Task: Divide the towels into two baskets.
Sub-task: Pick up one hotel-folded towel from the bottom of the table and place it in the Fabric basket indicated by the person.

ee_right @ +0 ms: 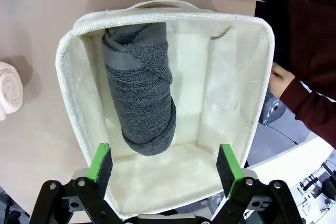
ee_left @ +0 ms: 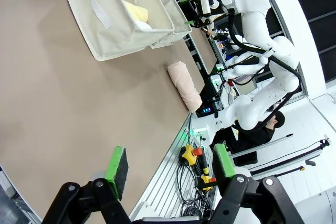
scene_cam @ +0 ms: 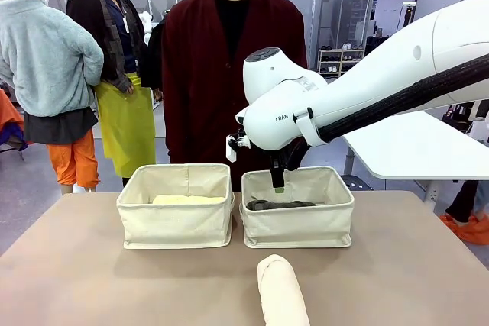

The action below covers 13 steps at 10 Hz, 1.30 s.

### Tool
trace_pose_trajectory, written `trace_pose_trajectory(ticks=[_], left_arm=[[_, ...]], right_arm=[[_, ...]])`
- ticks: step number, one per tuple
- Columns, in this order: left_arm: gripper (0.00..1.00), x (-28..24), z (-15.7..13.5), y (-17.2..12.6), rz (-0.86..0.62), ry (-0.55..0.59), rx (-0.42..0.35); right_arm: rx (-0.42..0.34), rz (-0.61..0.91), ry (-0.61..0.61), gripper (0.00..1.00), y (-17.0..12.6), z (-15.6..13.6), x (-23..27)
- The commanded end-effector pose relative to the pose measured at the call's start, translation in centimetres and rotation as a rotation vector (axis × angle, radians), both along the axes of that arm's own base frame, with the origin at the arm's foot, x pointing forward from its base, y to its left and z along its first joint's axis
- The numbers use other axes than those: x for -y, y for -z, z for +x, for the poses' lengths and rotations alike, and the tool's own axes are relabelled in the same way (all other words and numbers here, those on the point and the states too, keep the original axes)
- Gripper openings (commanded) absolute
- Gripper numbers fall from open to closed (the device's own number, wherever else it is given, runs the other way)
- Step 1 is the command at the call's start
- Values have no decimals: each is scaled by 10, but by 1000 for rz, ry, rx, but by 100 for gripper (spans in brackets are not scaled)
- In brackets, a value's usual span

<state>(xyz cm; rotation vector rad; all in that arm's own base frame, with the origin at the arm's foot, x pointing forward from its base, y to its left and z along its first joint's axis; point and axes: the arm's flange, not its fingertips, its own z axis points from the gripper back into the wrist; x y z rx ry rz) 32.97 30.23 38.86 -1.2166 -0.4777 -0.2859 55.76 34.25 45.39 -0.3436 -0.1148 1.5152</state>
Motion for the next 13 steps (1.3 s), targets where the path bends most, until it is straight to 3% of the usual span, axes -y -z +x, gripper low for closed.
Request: trace_pose_trajectory(ticks=[1,3,4,7,10,13], left_arm=[[82,0,-5,-5,0,-2,-21],[82,0,-5,-5,0,-2,-21],[82,0,-5,-5,0,-2,-21],[82,0,-5,-5,0,-2,-21],[82,0,-5,-5,0,-2,-21],[82,0,-5,-5,0,-2,-21]], right_arm=[[-2,-9,-13,100,-1,1,-1],[0,0,0,100,0,0,0],[-81,29,36,100,-7,-10,17],[-113,139,116,100,-33,-62,65],[-228,333,240,100,-51,-112,137],[-320,628,406,100,-27,-151,235]])
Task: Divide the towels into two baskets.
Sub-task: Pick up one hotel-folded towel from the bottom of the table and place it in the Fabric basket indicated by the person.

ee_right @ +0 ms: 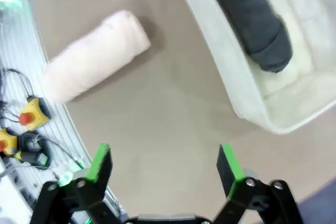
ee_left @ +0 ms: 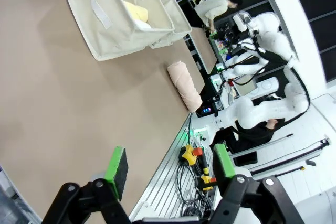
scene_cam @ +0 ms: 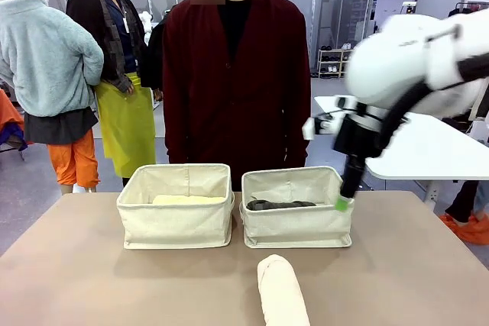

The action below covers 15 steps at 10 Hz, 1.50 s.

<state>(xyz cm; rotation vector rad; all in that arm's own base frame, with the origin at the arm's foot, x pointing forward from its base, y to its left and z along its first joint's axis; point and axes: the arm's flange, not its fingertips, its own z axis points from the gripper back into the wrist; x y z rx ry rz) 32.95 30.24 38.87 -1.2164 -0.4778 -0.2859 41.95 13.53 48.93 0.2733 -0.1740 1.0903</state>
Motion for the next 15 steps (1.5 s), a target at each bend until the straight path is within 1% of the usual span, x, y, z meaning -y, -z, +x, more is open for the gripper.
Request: trace_pose_trajectory(ticks=[1,2,3,4,6,7,8,9,10,11,12,13,15], left_arm=[[82,0,-4,-5,0,-2,-21],[82,0,-4,-5,0,-2,-21],[82,0,-4,-5,0,-2,-21],[82,0,-4,-5,0,-2,-21],[82,0,-4,-5,0,-2,-21],[82,0,-4,-5,0,-2,-21],[82,0,-4,-5,0,-2,-21],[82,0,-4,-5,0,-2,-21],[82,0,-4,-5,0,-2,-21],[82,0,-4,-5,0,-2,-21],[82,0,-4,-5,0,-2,-21],[82,0,-4,-5,0,-2,-21],[82,0,-4,-5,0,-2,-21]], right_arm=[[-30,212,100,100,9,-23,66],[-62,352,148,100,8,-34,102],[-99,511,243,100,10,-48,145],[-147,638,308,100,13,-57,181],[-243,810,465,100,20,-85,243],[-274,873,544,100,26,-102,271],[-350,914,610,100,37,-119,292],[-434,904,701,100,47,-130,304],[-480,948,740,100,56,-136,311],[-506,957,777,100,63,-138,313],[-511,927,802,100,67,-128,308],[-463,927,730,100,67,-142,324],[-463,927,730,100,67,-142,324]])
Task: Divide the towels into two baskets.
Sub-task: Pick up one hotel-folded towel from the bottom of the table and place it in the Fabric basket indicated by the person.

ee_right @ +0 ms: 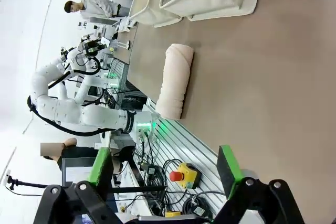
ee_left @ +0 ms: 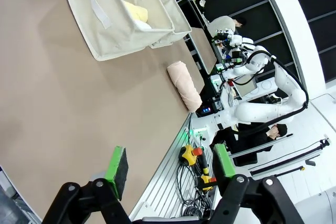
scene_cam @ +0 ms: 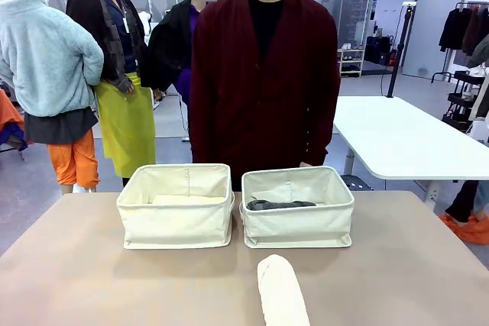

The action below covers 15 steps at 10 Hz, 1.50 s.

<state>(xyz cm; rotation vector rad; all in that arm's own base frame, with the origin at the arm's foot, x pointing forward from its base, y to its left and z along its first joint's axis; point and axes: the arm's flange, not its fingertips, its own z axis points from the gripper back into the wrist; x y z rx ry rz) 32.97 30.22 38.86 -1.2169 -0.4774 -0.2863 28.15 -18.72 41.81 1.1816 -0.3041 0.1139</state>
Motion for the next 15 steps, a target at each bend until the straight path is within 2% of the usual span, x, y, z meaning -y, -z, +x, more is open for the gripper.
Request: trace_pose_trajectory(ticks=[1,5,7,9,12,15], left_arm=[[82,0,-5,-5,0,-2,-21],[82,0,-5,-5,0,-2,-21],[82,0,-5,-5,0,-2,-21],[82,0,-5,-5,0,-2,-21],[82,0,-5,-5,0,-2,-21],[82,0,-5,-5,0,-2,-21]], right_arm=[[28,-4,-8,100,-4,-4,1],[10,-3,-1,100,-2,0,1],[-12,-68,-34,100,1,2,-21],[-34,-137,-16,100,-9,2,-45],[-119,-223,30,100,-19,7,-113],[-153,-301,40,100,-11,9,-199]])
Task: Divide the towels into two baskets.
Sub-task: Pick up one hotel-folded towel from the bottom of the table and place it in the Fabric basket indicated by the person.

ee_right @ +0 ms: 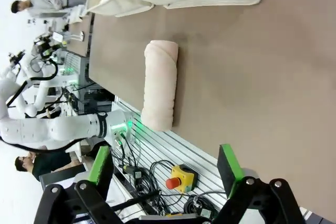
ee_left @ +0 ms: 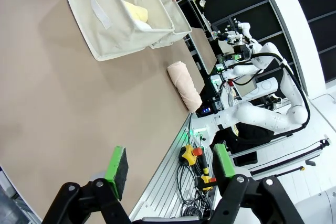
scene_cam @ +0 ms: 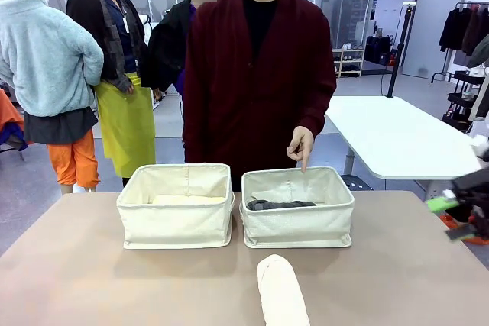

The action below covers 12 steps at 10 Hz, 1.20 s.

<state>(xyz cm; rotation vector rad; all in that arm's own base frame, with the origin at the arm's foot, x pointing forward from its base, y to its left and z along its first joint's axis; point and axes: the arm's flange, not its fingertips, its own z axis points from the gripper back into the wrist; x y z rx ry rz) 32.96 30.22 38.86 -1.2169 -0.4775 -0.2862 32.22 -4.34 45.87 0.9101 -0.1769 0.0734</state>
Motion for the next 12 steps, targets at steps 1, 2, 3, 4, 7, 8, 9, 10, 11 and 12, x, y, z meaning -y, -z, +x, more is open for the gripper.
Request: trace_pose_trajectory(ticks=[1,2,3,4,7,8,9,10,11,12], left_arm=[[82,0,-4,-5,0,-2,-21],[82,0,-4,-5,0,-2,-21],[82,0,-4,-5,0,-2,-21],[82,0,-4,-5,0,-2,-21],[82,0,-4,-5,0,-2,-21],[82,0,-4,-5,0,-2,-21],[82,0,-4,-5,0,-2,-21],[82,0,-4,-5,0,-2,-21],[82,0,-4,-5,0,-2,-21],[82,0,-4,-5,0,-2,-21]], right_arm=[[-54,-73,50,100,35,-29,-83],[-61,-114,53,100,42,-25,-107],[-72,-157,50,100,51,-22,-131],[-81,-195,30,100,66,-21,-157],[-108,-315,-21,100,107,-21,-214],[-130,-334,-47,100,120,-21,-228],[-132,-348,-58,100,132,-21,-240],[-123,-364,-50,100,139,-21,-249],[-119,-373,-37,100,144,-20,-255],[-127,-382,-35,100,150,-21,-262]])
